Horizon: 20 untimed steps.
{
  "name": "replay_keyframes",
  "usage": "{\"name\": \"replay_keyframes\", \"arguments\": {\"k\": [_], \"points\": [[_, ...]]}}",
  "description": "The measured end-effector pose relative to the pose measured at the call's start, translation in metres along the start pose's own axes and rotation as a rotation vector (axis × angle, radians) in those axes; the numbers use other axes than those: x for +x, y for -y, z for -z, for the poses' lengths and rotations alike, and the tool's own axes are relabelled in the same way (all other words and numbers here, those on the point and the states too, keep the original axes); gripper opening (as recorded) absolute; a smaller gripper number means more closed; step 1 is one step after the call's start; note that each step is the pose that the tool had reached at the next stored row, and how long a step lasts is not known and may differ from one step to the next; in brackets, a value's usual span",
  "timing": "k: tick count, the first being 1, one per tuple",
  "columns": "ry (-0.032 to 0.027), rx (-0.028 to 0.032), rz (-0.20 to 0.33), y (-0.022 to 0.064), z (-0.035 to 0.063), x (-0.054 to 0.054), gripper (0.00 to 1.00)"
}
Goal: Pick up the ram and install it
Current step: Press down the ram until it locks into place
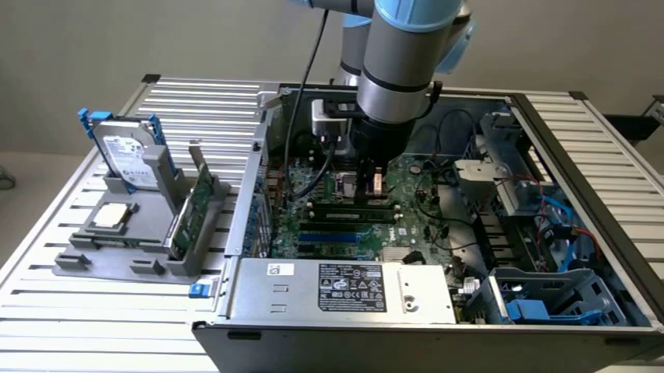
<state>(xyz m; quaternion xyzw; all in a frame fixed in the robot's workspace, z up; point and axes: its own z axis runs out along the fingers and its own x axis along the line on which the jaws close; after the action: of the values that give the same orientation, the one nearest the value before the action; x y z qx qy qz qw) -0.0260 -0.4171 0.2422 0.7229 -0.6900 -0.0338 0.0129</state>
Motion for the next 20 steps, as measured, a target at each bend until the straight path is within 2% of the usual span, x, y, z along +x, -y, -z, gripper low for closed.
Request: {"name": "replay_keyframes", "arguments": {"k": [4,6,17,20], "points": [[0.0001,-0.001,-0.002,0.0,0.0,0.0001,0.11],[0.0018,-0.0345,-0.004,0.0001,0.0,0.0001,0.11],[0.002,-0.0388,-0.005,0.0001,0.0,0.0001,0.11],[0.0047,-0.0377,-0.035,0.0001,0.0,0.0001,0.11]]}}
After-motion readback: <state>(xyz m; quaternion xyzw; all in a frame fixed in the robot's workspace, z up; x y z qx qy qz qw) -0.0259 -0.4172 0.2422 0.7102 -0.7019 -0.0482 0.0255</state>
